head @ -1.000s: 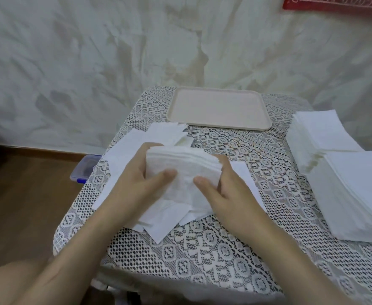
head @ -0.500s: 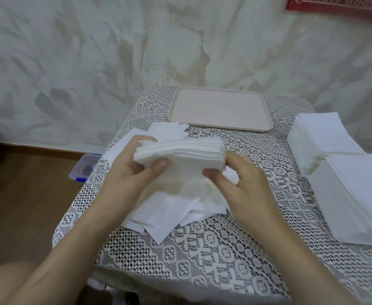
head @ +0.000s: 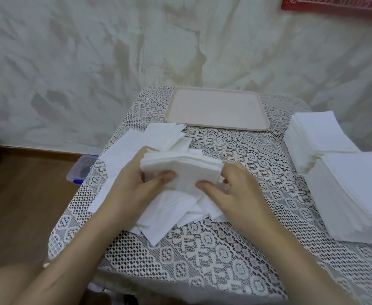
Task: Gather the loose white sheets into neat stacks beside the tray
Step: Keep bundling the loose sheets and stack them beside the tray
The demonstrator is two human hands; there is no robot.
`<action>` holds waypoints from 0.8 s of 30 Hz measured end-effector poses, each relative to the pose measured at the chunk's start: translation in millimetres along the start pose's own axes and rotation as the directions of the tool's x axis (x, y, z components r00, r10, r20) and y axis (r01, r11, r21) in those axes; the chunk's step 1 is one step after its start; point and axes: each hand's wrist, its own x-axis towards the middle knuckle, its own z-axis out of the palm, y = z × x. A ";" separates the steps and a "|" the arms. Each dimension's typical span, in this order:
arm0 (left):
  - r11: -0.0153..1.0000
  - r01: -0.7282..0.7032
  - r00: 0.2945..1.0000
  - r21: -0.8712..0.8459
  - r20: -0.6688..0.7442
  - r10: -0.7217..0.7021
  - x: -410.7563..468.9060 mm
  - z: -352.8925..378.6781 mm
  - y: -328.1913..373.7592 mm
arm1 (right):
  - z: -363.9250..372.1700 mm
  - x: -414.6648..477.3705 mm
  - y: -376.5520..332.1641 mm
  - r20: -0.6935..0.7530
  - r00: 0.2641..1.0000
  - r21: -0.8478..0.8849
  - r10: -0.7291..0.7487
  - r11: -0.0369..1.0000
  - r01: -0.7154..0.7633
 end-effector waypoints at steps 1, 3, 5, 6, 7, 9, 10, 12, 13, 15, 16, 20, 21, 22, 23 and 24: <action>1.000 -0.005 1.000 -0.014 -0.011 0.005 0.2 1.6 1.7 | -2.4 -0.2 -2.6 -0.036 0.998 0.007 -0.044 0.999 0.044; 0.994 0.016 0.997 -0.111 -0.069 -0.024 1.4 1.5 1.5 | -7.5 0.3 -8.9 -0.083 0.994 0.113 -0.067 0.991 0.076; 0.966 0.051 0.991 -0.254 -0.110 -0.081 2.7 1.7 3.0 | -7.1 0.3 -14.2 -0.068 0.997 0.396 0.049 0.918 -0.018; 0.935 0.072 0.987 -0.347 -0.108 -0.116 2.9 3.9 4.1 | -5.7 0.0 -16.2 -0.041 0.992 0.505 0.117 0.859 -0.081; 0.891 0.092 0.984 -0.444 -0.099 -0.150 2.3 7.9 5.7 | -4.3 -0.6 -18.0 -0.006 0.986 0.576 0.168 0.806 -0.134; 0.815 0.129 0.976 -0.565 -0.071 -0.203 0.0 18.7 10.5 | -3.4 -2.3 -17.1 0.102 0.971 0.633 0.217 0.739 -0.231; 0.806 0.150 0.973 -0.573 -0.059 -0.223 -1.6 23.6 12.5 | -5.0 -2.9 -16.4 0.162 0.963 0.620 0.214 0.737 -0.268; 0.845 0.162 0.973 -0.510 -0.060 -0.223 -4.2 28.0 13.3 | -10.4 -2.6 -13.7 0.238 0.953 0.558 0.187 0.777 -0.291; 0.872 0.154 0.975 -0.465 -0.072 -0.211 -4.8 27.5 12.2 | -13.8 -2.4 -13.1 0.241 0.955 0.526 0.175 0.803 -0.280; 0.915 0.141 0.980 -0.378 -0.075 -0.182 -6.8 27.3 10.7 | -17.1 -2.7 -13.1 0.214 0.965 0.449 0.154 0.861 -0.237; 0.927 0.142 0.982 -0.348 -0.070 -0.176 -8.6 29.0 10.8 | -16.2 -4.1 -14.0 0.211 0.967 0.411 0.144 0.884 -0.222; 0.936 0.143 0.982 -0.323 -0.075 -0.176 -14.7 43.2 13.6 | 3.5 -13.6 -17.5 0.212 0.969 0.307 0.125 0.933 -0.187; 0.933 0.140 0.981 -0.331 -0.080 -0.176 -14.9 44.8 13.8 | 8.2 -15.0 -16.9 0.196 0.973 0.293 0.121 0.940 -0.176; 0.931 0.141 0.982 -0.336 -0.072 -0.174 -15.0 45.3 14.3 | 11.5 -15.4 -16.0 0.170 0.977 0.294 0.126 0.940 -0.173; 0.931 0.146 0.984 -0.335 -0.050 -0.173 -14.8 44.5 12.9 | 12.6 -14.8 -15.9 0.141 0.979 0.304 0.144 0.935 -0.181; 0.933 0.159 0.984 -0.323 -0.019 -0.175 -14.9 43.3 12.3 | 12.2 -13.7 -15.0 0.122 0.979 0.315 0.163 0.929 -0.194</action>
